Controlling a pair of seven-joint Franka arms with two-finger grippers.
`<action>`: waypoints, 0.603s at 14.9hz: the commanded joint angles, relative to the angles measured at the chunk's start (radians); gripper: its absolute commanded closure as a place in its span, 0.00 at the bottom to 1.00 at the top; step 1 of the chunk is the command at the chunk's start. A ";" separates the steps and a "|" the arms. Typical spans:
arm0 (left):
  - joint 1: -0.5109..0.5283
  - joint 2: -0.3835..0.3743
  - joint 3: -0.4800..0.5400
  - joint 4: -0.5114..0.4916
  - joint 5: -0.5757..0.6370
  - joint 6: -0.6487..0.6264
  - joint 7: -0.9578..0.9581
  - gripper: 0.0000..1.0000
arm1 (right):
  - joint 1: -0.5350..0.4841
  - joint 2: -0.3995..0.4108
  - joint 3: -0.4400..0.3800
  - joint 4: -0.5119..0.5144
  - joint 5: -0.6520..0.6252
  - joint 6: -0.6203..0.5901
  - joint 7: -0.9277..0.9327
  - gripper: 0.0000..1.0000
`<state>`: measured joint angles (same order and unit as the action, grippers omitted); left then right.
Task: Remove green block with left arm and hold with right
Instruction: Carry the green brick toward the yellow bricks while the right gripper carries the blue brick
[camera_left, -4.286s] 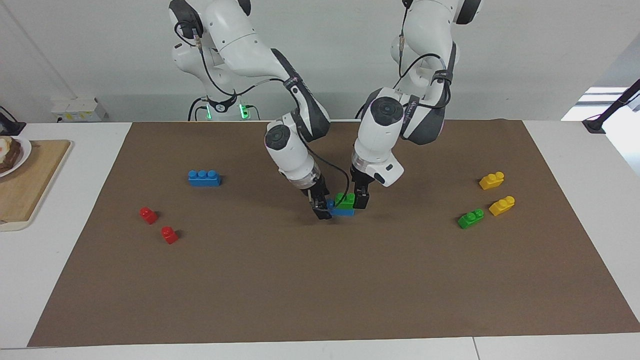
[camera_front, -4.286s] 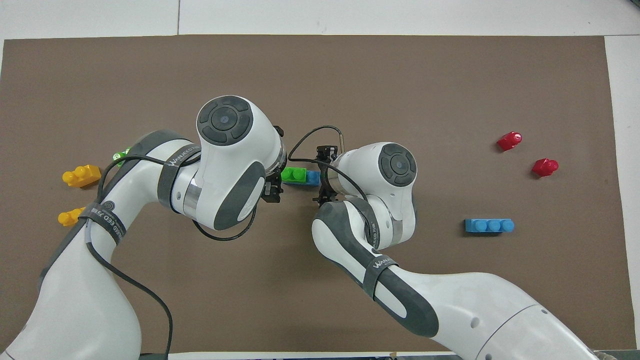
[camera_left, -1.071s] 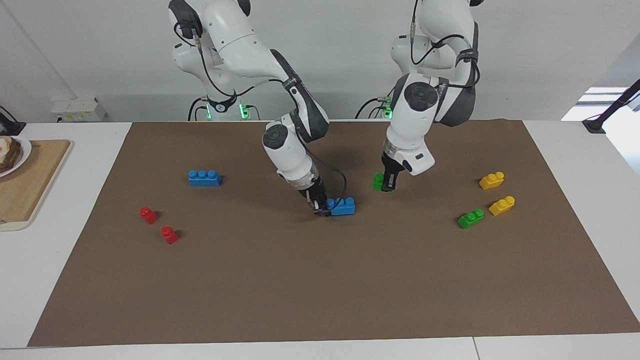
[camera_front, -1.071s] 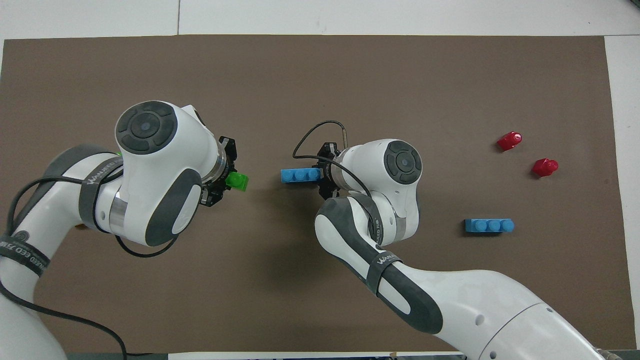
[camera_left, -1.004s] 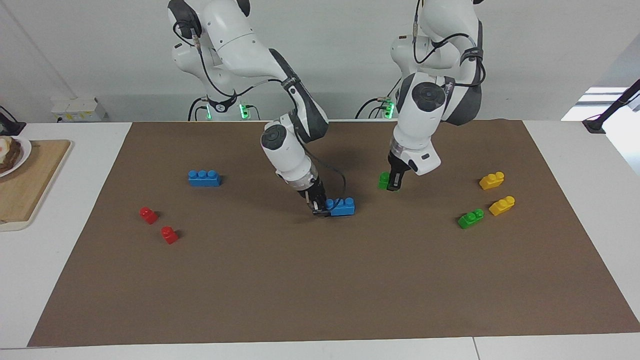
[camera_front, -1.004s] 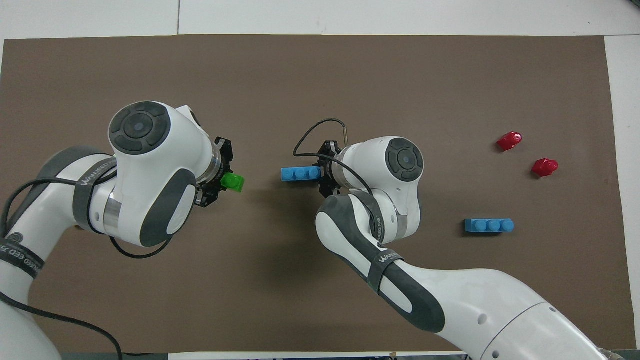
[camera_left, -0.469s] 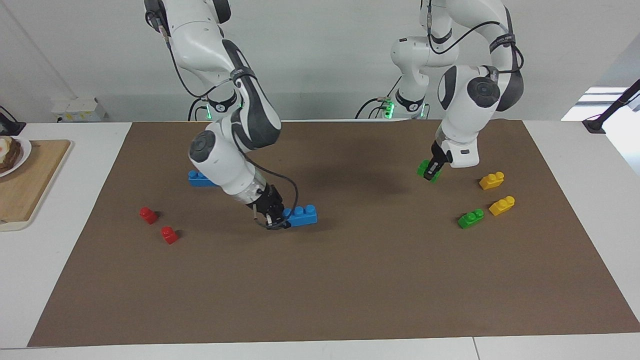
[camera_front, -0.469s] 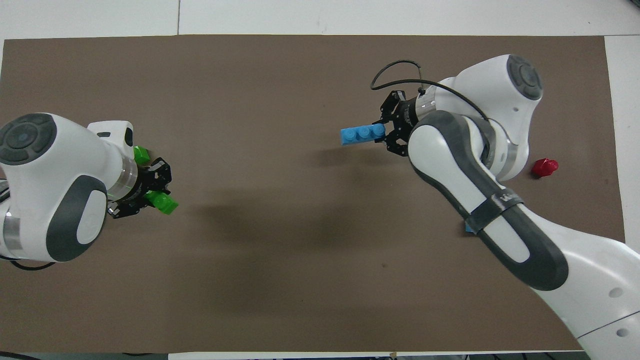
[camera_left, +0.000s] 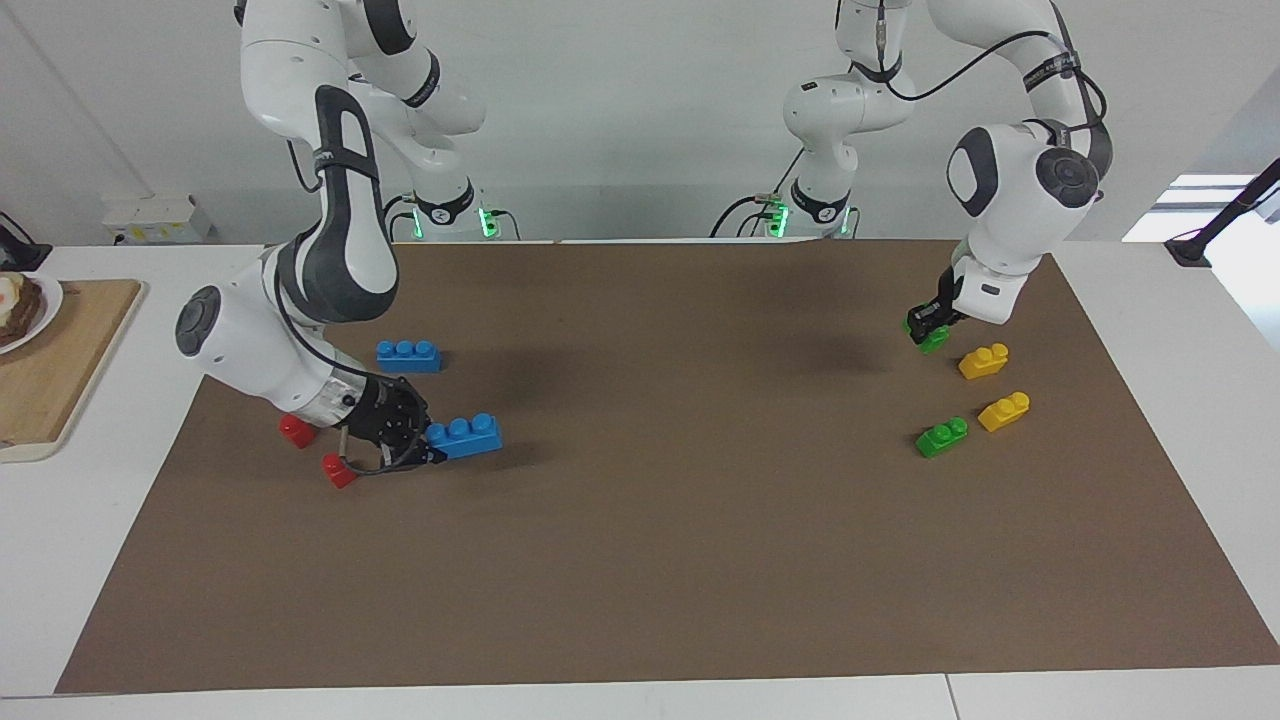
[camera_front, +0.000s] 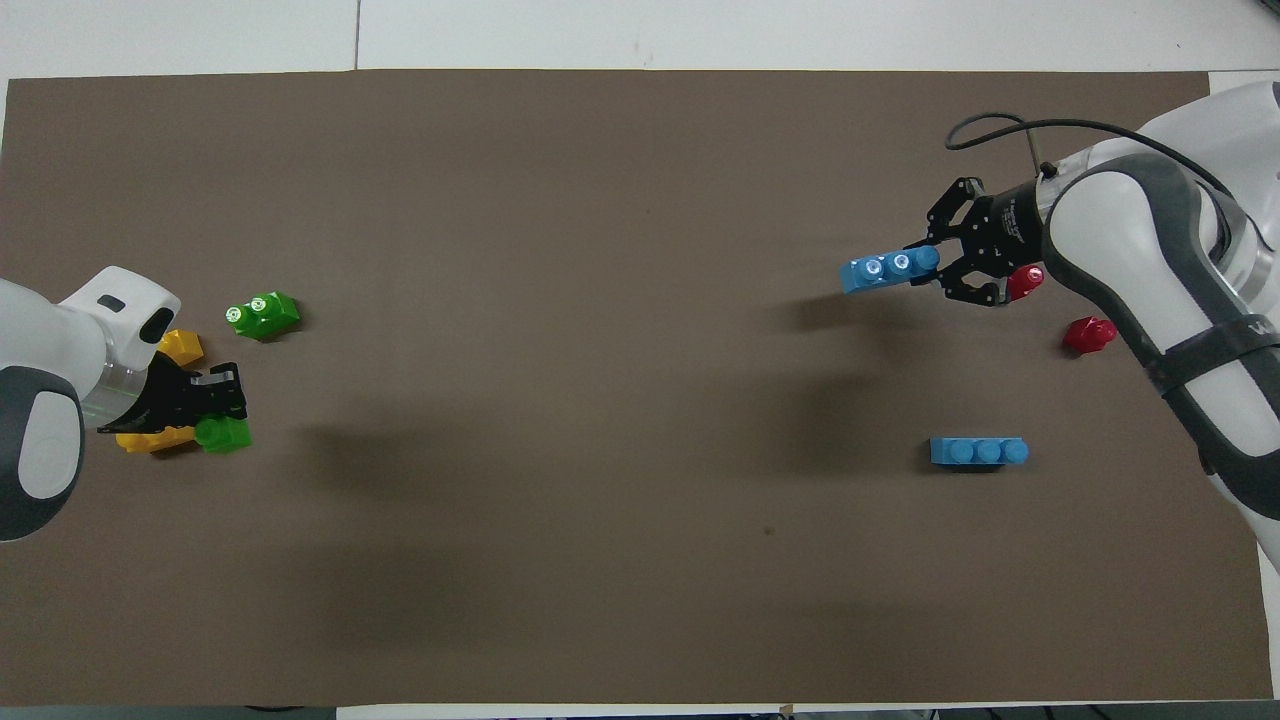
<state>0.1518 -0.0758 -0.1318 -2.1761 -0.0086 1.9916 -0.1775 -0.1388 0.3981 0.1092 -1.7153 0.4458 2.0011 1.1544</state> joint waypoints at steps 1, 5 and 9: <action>0.011 0.024 -0.009 -0.024 0.004 0.079 0.087 0.79 | -0.064 -0.030 0.015 -0.091 -0.016 -0.007 -0.079 1.00; -0.001 0.082 -0.009 -0.028 0.004 0.153 0.093 0.79 | -0.110 -0.038 0.015 -0.164 -0.018 0.019 -0.131 1.00; -0.001 0.088 -0.009 -0.116 0.002 0.257 0.086 0.79 | -0.127 -0.048 0.015 -0.207 -0.018 0.068 -0.125 1.00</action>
<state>0.1572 0.0289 -0.1457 -2.2407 -0.0086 2.1963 -0.0990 -0.2488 0.3892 0.1086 -1.8719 0.4444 2.0380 1.0422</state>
